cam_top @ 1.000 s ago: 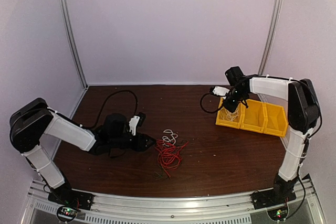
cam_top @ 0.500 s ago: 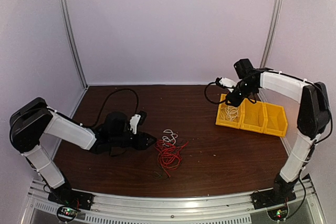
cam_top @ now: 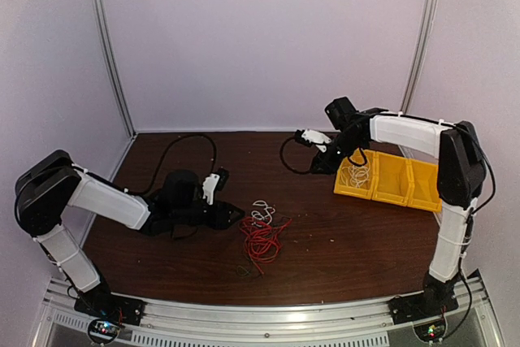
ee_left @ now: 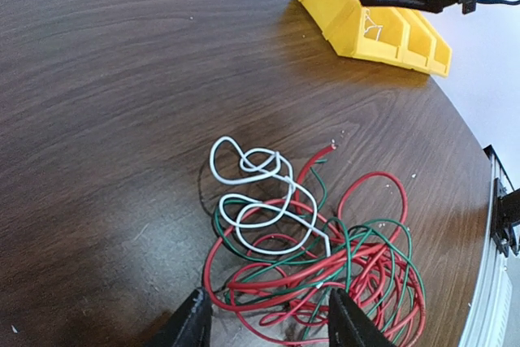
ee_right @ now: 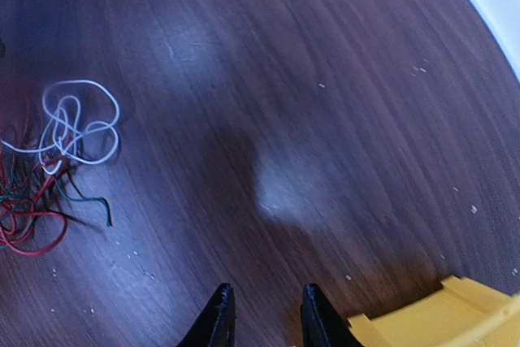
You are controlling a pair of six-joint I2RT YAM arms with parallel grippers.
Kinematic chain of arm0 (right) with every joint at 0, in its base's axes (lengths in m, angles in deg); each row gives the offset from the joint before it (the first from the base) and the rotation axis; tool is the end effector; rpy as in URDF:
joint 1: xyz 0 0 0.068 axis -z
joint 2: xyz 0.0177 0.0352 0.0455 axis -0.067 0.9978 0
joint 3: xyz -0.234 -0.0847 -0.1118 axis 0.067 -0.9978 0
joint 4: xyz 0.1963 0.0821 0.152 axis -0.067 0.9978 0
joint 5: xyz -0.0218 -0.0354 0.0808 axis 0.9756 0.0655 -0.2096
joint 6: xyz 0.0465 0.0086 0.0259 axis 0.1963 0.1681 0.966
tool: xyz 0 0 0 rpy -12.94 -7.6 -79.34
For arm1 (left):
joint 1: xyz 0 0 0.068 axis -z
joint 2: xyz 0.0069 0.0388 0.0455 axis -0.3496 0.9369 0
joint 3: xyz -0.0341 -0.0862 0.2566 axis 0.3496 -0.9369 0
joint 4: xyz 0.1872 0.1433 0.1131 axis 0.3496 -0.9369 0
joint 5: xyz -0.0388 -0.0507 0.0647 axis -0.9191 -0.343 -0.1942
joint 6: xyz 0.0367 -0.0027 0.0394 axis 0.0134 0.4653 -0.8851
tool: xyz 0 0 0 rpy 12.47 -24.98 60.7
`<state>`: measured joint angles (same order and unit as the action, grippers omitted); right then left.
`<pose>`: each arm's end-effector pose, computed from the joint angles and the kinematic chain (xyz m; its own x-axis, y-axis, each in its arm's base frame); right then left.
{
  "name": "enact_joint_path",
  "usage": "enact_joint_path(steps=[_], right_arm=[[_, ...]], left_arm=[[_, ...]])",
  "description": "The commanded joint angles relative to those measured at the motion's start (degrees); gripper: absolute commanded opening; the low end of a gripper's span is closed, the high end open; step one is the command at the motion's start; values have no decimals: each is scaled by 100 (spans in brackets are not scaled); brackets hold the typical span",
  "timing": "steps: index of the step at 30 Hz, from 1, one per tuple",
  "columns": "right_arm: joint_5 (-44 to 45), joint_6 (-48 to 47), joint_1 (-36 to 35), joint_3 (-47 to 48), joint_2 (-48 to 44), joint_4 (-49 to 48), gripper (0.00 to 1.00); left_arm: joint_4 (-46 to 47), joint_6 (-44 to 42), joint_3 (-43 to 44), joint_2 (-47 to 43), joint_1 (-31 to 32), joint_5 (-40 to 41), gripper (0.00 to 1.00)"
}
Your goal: Untangle the cables
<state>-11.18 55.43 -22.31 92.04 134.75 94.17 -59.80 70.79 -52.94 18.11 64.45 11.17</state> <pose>0.3675 0.1940 0.2451 -0.3866 -0.7060 -0.5933 -0.8777 0.4793 0.0016 0.2207 -0.2253 0.1465 -0.7253 0.0203 -0.6881 0.5349 0.6458 -0.5448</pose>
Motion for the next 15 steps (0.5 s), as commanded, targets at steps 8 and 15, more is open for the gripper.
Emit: enact_joint_path(steps=[8, 15], right_arm=[[-900, 323, -1071, 1058, 1085, -114, 28], [-813, 95, -1499, 1291, 1343, -24, 31]], left_arm=[[64, 75, -197, -290, -20, 344, 50], [101, 415, -494, -491, -43, 656, 54]])
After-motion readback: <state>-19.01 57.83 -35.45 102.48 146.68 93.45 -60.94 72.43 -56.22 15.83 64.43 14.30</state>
